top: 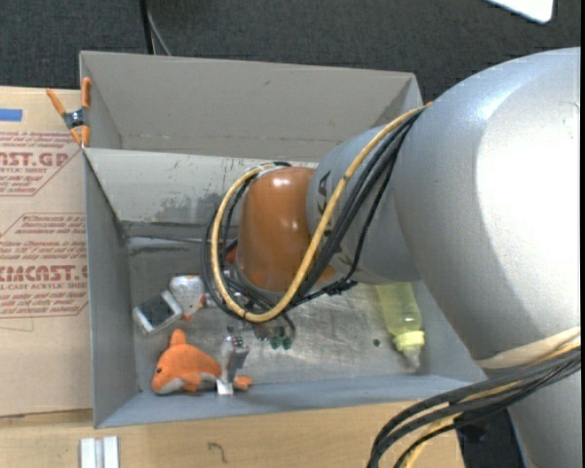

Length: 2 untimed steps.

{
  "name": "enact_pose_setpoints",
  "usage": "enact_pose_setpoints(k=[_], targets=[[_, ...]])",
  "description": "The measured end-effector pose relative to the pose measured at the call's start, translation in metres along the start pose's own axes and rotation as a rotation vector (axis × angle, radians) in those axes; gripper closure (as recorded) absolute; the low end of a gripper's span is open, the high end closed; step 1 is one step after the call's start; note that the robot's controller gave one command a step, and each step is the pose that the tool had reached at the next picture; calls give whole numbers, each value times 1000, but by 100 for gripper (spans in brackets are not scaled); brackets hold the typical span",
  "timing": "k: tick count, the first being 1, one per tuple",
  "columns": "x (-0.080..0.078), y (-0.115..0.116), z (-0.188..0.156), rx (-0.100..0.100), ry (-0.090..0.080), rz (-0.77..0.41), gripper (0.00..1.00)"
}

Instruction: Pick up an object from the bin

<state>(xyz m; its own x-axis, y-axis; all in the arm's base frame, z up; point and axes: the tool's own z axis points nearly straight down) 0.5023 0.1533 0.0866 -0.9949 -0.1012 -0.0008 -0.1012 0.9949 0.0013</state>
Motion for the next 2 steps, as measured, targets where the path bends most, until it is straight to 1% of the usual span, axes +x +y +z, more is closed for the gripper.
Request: enact_pose_setpoints(k=[1,2], targets=[[-20,-11,-23,1,3,34,0],[-34,21,-13,2,-6,-61,0]])
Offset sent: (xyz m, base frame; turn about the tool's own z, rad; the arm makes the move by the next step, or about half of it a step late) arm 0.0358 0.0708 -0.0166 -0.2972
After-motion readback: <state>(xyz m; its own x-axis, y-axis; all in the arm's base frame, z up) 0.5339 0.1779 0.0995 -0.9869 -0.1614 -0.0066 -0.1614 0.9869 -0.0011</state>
